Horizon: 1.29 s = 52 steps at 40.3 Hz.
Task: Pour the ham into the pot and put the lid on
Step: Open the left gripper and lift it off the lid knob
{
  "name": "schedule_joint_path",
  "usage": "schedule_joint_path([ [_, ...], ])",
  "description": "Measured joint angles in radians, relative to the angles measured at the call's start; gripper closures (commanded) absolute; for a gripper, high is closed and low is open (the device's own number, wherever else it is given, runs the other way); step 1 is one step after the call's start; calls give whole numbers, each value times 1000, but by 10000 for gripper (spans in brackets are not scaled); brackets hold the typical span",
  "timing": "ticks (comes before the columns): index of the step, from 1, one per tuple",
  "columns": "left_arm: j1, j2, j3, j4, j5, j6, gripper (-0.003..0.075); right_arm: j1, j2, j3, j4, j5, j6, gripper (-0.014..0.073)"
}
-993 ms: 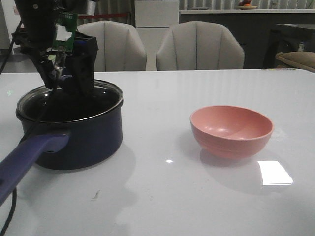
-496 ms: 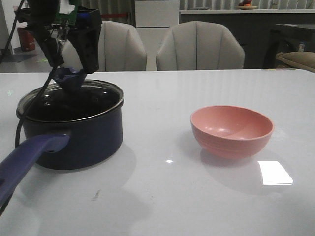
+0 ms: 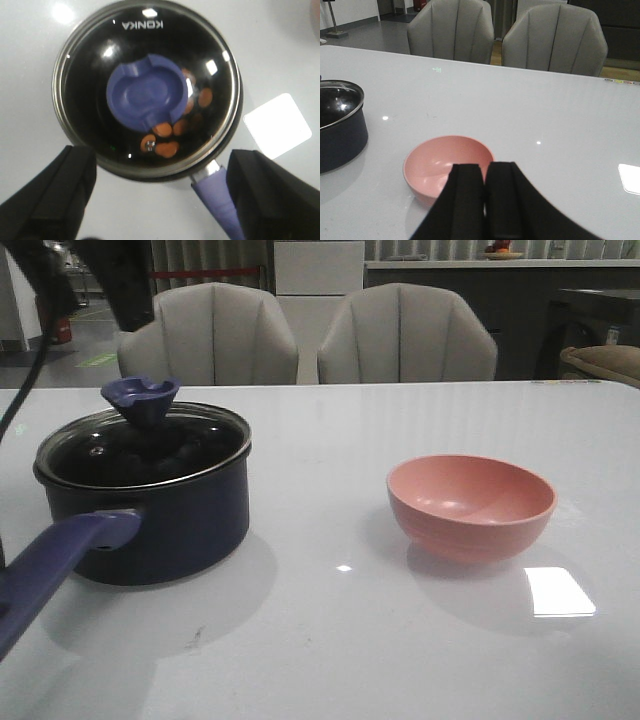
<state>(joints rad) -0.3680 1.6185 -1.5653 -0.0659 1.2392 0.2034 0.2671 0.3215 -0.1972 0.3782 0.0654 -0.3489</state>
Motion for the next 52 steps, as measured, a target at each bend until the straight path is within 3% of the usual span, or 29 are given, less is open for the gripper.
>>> schedule_joint_path([
  [9, 72, -270, 259, 0, -149, 16, 167, 0, 0, 0, 0, 0, 0, 439],
  [28, 88, -991, 808, -12, -761, 20, 167, 0, 0, 0, 0, 0, 0, 439],
  [36, 88, -1266, 1038, -68, -831, 21, 177, 0, 0, 0, 0, 0, 0, 439],
  [41, 88, -1400, 1150, -102, -831, 23, 286, 0, 0, 0, 0, 0, 0, 439],
  [49, 88, -1540, 1266, -128, -843, 23, 619, 0, 0, 0, 0, 0, 0, 439],
  [52, 88, -1551, 1276, -128, -845, 23, 601, 0, 0, 0, 0, 0, 0, 439],
])
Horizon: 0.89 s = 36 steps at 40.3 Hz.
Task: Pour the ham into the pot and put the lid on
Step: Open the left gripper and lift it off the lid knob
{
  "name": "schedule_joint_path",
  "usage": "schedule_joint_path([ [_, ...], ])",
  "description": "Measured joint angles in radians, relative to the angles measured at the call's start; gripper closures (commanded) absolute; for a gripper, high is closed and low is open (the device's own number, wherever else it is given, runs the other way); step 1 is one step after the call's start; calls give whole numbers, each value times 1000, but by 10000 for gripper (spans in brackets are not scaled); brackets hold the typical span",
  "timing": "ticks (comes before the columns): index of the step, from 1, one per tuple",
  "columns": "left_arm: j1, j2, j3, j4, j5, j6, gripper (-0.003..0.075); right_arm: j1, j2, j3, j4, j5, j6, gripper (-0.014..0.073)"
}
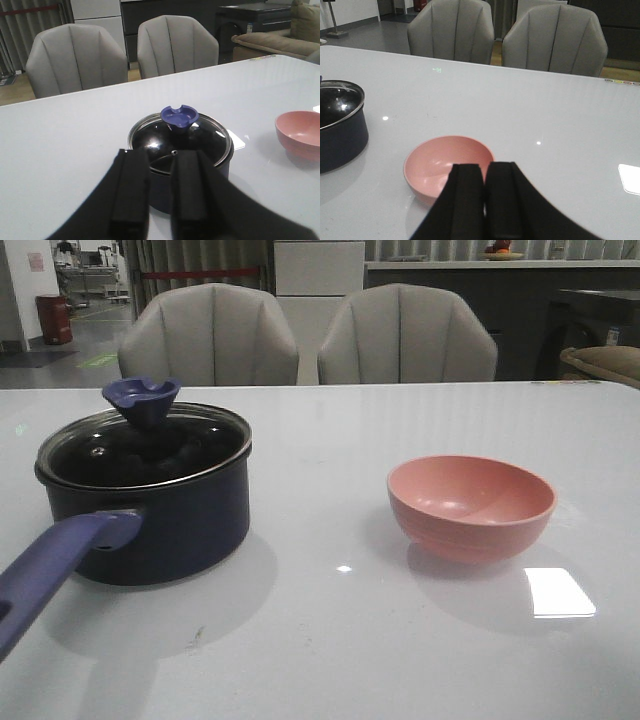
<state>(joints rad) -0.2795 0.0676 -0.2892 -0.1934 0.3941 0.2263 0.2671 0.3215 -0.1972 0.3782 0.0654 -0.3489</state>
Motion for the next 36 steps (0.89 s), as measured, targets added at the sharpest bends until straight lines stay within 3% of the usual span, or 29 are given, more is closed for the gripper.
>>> schedule_joint_path([
  [29, 5, -4, 30, -8, -49, 0, 607, 0, 0, 0, 0, 0, 0, 439],
  [36, 117, -4, 135, 75, -149, -128, 607, 0, 0, 0, 0, 0, 0, 439],
])
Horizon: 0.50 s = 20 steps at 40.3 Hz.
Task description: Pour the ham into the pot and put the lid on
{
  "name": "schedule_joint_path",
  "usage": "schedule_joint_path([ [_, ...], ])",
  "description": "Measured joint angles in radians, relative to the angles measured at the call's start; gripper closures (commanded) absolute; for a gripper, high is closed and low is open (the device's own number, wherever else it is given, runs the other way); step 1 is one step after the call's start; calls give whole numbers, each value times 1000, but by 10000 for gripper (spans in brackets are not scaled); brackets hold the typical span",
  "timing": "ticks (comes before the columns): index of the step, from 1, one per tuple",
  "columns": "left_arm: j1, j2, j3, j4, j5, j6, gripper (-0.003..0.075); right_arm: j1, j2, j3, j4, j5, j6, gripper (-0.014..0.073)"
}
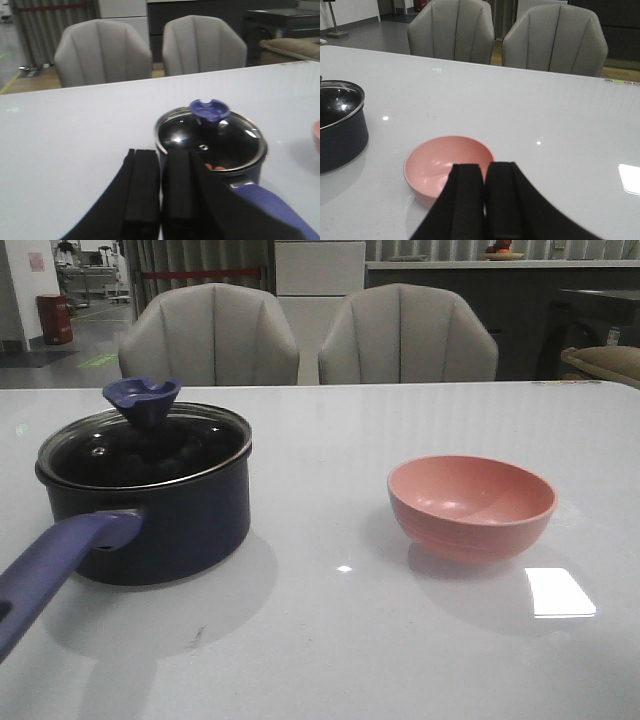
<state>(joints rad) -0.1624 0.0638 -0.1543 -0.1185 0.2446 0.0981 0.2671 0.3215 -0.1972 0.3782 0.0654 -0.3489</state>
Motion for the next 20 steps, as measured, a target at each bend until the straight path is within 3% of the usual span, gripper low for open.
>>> schedule_joint_path([
  [9, 145, -32, 142, 64, -127, -98, 607, 0, 0, 0, 0, 0, 0, 439],
  [20, 163, -68, 160, 74, -197, -108, 607, 0, 0, 0, 0, 0, 0, 439],
])
